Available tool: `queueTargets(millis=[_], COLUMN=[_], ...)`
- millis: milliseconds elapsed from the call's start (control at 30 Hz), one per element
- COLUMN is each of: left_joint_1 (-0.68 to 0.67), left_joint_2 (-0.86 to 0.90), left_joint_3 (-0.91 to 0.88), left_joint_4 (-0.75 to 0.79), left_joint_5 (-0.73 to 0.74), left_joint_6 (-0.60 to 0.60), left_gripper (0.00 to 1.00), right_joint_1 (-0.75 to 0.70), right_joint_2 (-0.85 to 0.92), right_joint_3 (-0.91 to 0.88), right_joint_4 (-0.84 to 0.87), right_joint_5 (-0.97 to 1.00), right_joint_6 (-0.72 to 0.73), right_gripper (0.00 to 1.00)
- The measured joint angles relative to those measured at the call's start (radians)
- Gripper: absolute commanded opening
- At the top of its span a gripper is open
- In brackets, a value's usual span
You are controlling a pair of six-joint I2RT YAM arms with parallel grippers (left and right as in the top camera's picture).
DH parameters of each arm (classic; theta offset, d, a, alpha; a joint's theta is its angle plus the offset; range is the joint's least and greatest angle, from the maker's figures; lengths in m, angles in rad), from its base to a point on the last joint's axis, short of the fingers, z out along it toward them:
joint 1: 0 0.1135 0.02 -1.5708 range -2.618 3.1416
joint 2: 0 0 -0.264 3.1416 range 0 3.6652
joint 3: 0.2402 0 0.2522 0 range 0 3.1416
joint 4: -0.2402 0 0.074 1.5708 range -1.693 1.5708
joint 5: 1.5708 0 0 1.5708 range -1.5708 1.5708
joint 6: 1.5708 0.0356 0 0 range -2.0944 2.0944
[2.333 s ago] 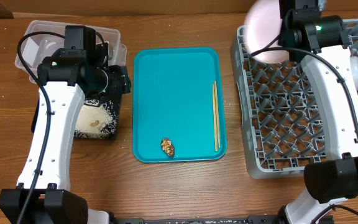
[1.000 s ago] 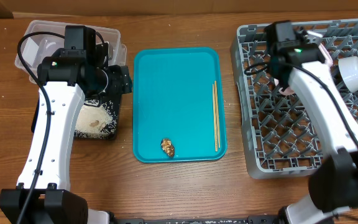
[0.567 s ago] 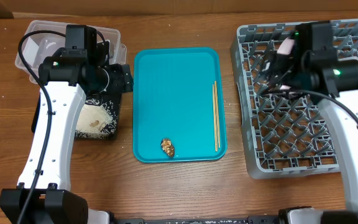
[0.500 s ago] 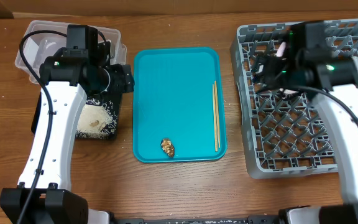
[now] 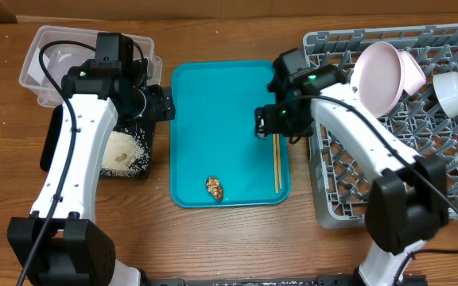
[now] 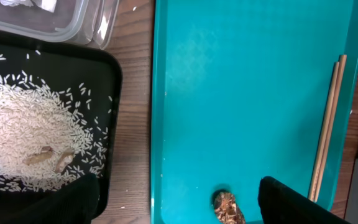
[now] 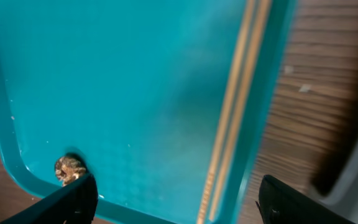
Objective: Sort waste into correct bins and load items into the dishwasher
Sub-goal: 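Reach the right gripper to the chopsticks on the teal tray and grasp one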
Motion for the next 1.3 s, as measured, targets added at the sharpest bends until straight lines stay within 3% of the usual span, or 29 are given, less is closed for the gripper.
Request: queueTargets(millis=[500, 1300], left_joint_1=[0.0, 0.0], left_joint_2=[0.001, 0.002], left_joint_3=[0.0, 0.0], left_joint_4=[-0.003, -0.003], left_joint_5=[-0.019, -0.019], left_joint_6=[0.0, 0.0], left_gripper=[0.85, 0.84], right_joint_1=[0.026, 0.026], right_joint_2=[0.182, 0.183], right_joint_3=[0.0, 0.0], right_joint_4=[0.014, 0.009], right_joint_5=[-0.049, -0.052], right_joint_6=[0.03, 0.044], right_gripper=[0.84, 0.84])
